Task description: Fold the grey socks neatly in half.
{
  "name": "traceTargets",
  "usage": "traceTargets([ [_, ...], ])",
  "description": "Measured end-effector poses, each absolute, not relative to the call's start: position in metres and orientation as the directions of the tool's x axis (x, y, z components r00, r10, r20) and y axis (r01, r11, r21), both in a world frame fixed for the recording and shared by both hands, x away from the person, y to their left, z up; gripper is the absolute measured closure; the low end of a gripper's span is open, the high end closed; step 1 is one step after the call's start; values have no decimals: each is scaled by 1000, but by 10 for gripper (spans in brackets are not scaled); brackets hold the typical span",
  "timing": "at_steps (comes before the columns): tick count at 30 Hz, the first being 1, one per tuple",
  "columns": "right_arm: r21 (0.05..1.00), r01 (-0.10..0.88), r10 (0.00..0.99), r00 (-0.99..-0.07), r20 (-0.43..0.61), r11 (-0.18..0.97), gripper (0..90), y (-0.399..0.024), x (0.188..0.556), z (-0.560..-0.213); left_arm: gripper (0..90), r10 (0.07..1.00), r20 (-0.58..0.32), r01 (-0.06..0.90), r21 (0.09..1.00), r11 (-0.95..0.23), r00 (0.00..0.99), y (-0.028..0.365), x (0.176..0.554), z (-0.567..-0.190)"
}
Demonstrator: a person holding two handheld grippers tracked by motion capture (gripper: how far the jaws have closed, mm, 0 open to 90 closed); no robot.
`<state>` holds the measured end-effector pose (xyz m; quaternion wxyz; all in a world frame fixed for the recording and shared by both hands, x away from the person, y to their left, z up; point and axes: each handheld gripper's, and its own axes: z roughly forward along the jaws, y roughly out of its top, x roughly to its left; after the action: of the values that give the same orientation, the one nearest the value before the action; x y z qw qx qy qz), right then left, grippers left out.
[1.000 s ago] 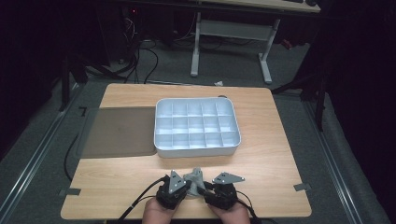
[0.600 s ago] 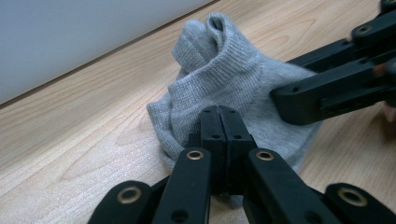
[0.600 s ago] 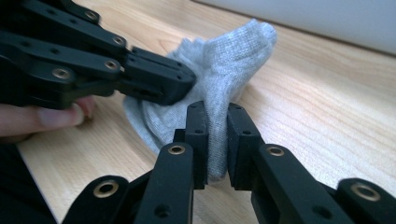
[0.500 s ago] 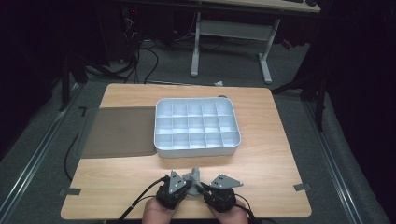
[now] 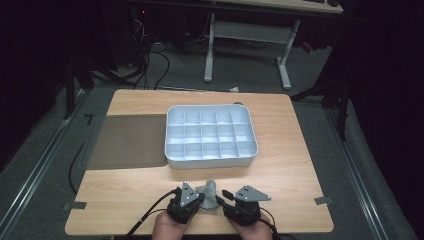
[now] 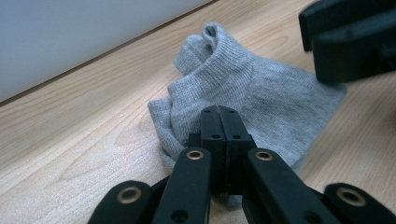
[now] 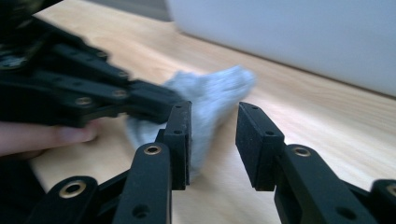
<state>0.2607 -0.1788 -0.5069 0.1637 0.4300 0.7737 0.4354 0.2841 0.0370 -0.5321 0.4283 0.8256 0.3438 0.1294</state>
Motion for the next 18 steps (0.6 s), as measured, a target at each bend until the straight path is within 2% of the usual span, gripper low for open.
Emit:
traceTargets([
  [2, 807, 537, 819, -559, 125, 244, 679, -181, 262, -508, 897, 679, -81, 457, 797, -395, 729, 37, 284, -532],
  [7, 762, 580, 830, -548, 105, 287, 842, -179, 273, -521, 895, 679, -85, 458, 797, -393, 729, 37, 284, -532],
  [10, 747, 593, 829, -550, 103, 301, 900, -172, 276, -525, 894, 678, -87, 459, 798, -391, 730, 37, 284, -532],
  [18, 759, 559, 796, -599, 90, 335, 900, -150, 279, -521, 893, 677, -86, 458, 797, -393, 731, 38, 284, -532],
])
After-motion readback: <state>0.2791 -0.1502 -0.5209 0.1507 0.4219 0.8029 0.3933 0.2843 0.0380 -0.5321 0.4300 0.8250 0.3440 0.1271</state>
